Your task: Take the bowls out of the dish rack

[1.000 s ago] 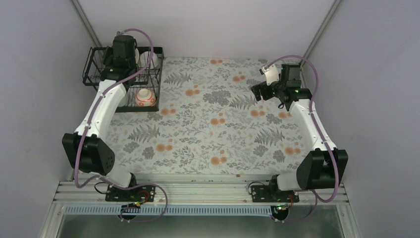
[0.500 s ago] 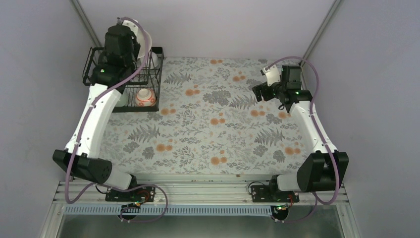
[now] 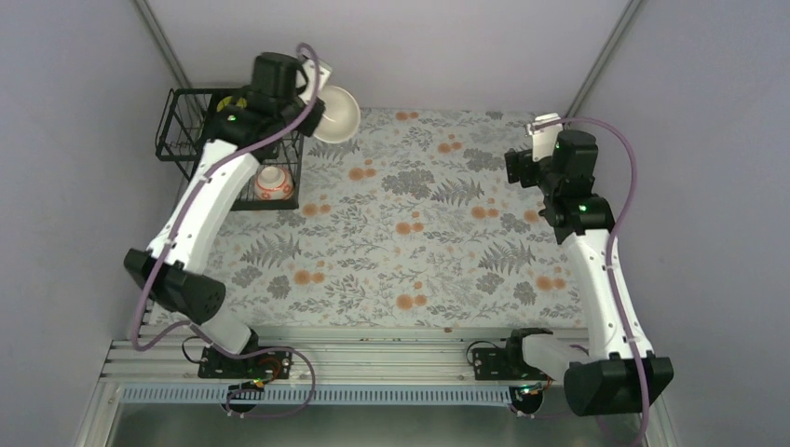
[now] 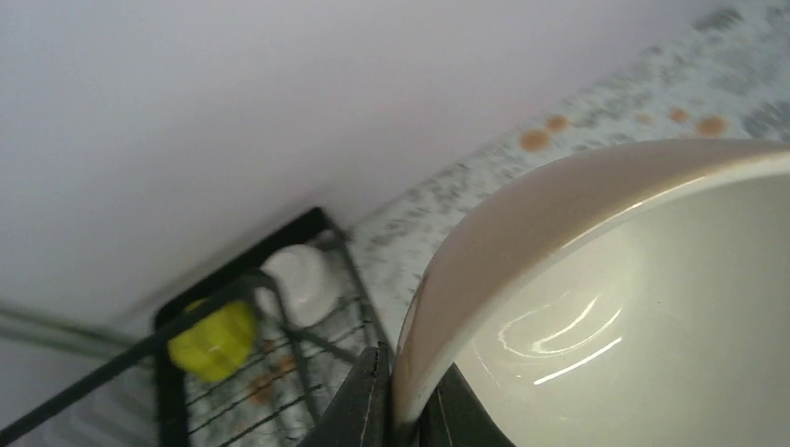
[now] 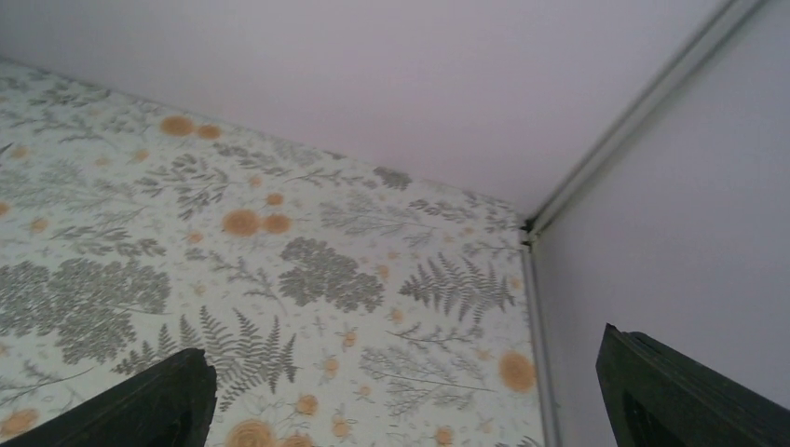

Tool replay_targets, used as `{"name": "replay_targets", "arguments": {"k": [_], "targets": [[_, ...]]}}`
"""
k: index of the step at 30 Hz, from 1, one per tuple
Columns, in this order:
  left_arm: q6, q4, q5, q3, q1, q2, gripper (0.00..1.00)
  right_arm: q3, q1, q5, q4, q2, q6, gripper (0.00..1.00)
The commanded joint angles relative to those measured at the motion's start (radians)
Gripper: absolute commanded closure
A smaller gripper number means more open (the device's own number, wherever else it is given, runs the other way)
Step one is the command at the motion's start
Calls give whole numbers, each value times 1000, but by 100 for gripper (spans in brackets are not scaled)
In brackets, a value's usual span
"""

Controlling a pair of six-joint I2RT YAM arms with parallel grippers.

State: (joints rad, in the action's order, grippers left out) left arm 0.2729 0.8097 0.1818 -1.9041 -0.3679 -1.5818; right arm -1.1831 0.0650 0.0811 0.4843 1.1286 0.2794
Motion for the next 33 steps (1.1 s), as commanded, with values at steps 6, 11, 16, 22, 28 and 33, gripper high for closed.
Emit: {"name": "replay_targets", "arguments": {"k": [6,11,16,22,28,33], "targets": [[19,-32,-94,2,-173,-185,98,13,7,153,24,-73,21,0],[14,-30,-124,-16,-253,-318,98,22,6,147,59,-92,43,0],[27,-42,-172,-58,-298,-452,98,29,5,156,70,-107,54,0],[41,73,-279,-284,-320,-653,98,59,6,129,90,-124,64,0],[90,246,-332,-564,-368,-871,98,103,6,152,60,-157,80,0],[110,266,-295,-593,-406,-943,98,108,5,137,63,-164,77,0]]}}
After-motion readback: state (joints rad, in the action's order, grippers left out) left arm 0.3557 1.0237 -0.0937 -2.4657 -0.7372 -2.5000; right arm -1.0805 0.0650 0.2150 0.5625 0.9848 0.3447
